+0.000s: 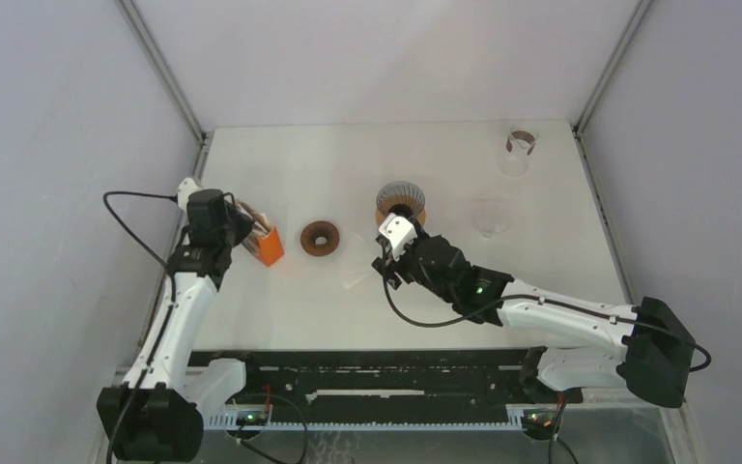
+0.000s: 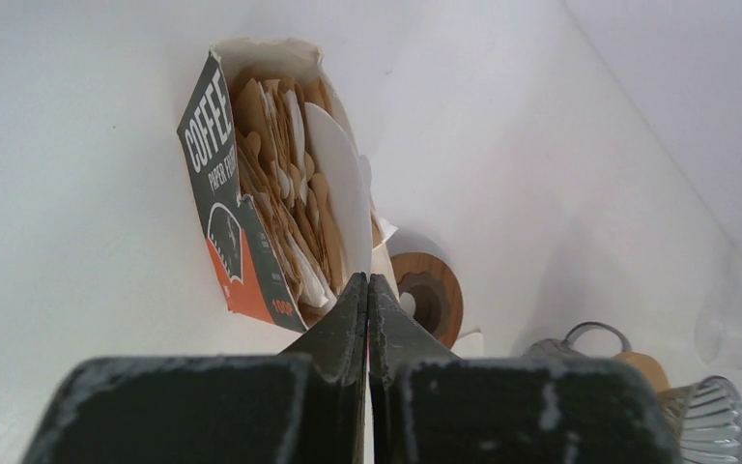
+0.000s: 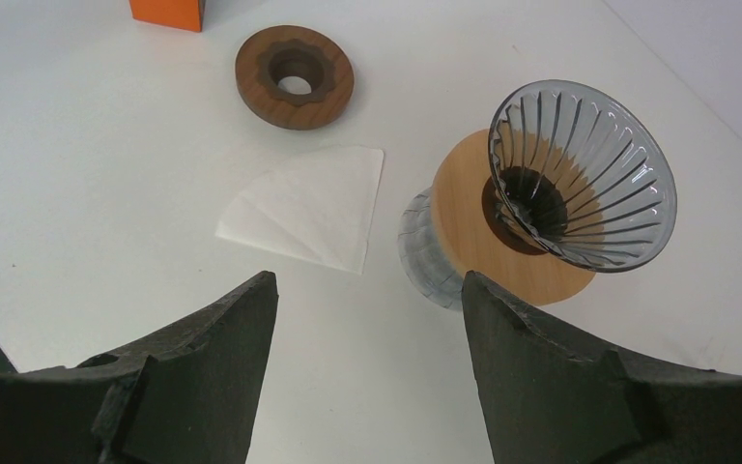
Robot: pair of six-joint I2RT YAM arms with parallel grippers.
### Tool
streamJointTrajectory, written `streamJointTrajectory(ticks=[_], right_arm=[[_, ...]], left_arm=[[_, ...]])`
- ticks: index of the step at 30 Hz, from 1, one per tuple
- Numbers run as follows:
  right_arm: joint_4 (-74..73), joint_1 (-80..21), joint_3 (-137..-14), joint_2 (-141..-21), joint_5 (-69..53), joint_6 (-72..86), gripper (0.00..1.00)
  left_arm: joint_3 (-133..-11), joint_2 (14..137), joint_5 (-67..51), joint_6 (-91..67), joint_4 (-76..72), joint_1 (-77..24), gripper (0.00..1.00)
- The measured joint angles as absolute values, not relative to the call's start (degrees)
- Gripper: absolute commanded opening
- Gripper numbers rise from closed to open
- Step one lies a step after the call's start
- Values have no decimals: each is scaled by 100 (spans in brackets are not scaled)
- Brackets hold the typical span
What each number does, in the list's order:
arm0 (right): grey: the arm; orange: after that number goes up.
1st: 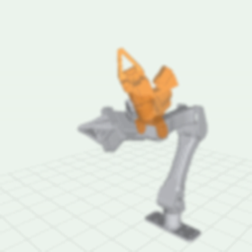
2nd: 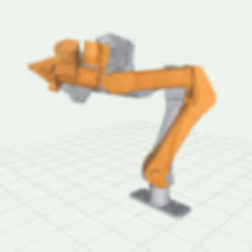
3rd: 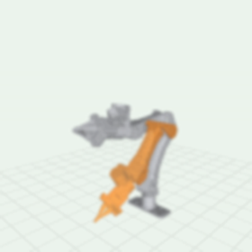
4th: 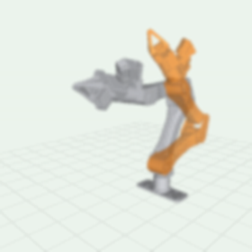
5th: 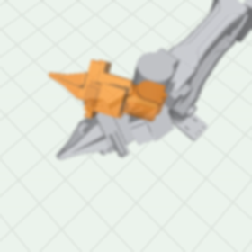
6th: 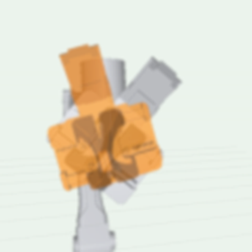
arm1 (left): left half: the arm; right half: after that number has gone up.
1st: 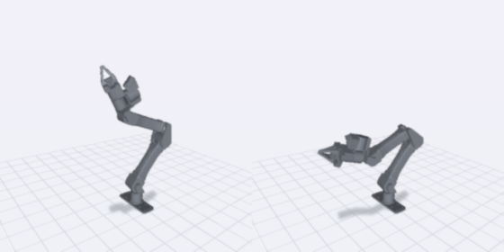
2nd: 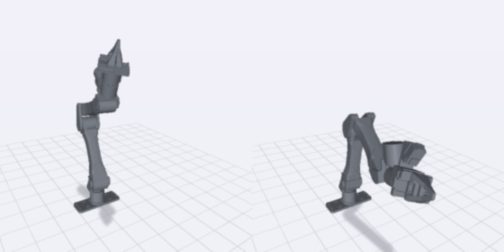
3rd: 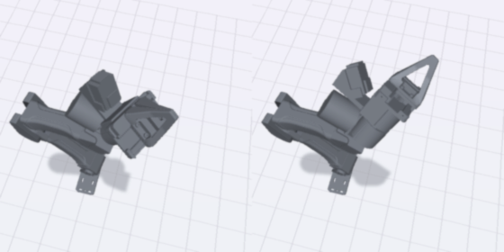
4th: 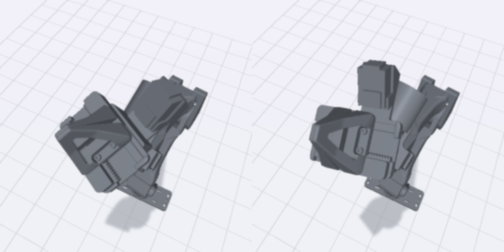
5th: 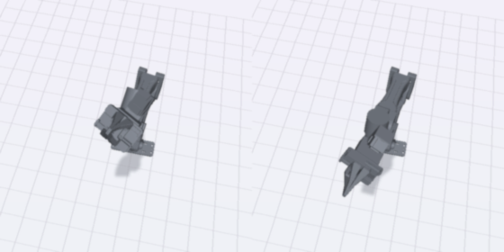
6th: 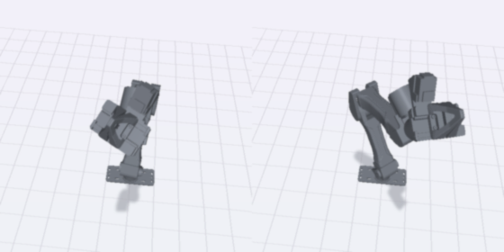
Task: Place the coffee filter in the dripper
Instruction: Pick up the coffee filter from the coffee filter holder.
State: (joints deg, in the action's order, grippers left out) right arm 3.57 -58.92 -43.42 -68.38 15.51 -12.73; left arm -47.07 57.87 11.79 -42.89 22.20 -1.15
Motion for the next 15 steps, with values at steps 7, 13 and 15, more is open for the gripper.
streamJointTrajectory(ticks=[7, 13, 15], right_arm=[[357, -5896, -4342, -6803, 1503, -1273, 78], [384, -5896, -4322, -6584, 1297, -1273, 79], [436, -5896, -4322, -6493, 1203, -1288, 79]], left_arm=[[-4707, 5039, 1175, -4285, 2335, -25, 0], [-4707, 4582, 991, -4163, 2414, -19, 0], [-4707, 4451, 867, -4117, 2443, -19, 0]])
